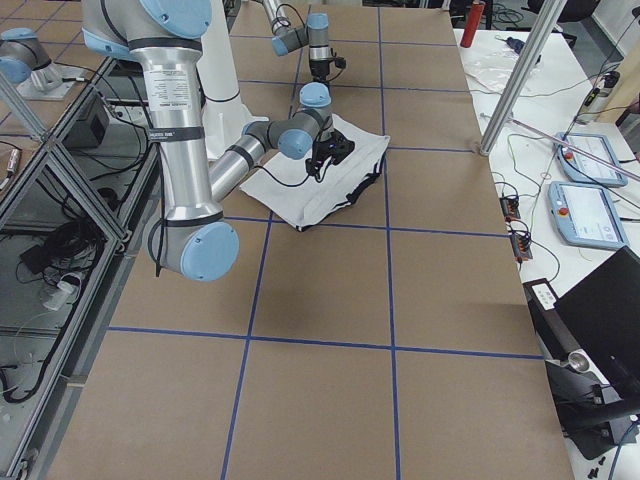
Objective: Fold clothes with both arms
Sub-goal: 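Grasp the folded shirt corners with both grippers and rotate it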
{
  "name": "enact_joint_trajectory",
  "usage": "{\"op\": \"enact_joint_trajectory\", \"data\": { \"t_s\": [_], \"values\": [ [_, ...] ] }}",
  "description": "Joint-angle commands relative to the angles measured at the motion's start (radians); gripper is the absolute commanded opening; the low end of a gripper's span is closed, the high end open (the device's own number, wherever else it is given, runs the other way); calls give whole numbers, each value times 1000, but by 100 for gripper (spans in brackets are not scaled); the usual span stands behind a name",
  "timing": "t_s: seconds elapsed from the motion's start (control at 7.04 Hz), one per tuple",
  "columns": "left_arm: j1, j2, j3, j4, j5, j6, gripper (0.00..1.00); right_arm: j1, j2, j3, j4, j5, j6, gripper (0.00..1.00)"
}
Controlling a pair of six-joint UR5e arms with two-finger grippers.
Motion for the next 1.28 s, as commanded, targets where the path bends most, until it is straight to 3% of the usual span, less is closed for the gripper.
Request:
{"op": "enact_joint_trajectory", "data": {
  "t_s": [0.0,0.57,0.85,1.14],
  "values": [
    [25,-8,13,26,16,0,72,13,5,-10,-1,3,-9,100],
    [28,-38,50,53,85,14,66,14,3,-8,-3,0,-10,100],
    [30,-46,56,54,86,12,57,14,6,-7,-1,0,-10,100],
    [28,-48,59,54,103,12,0,16,8,-2,-3,0,-10,100]
  ]
}}
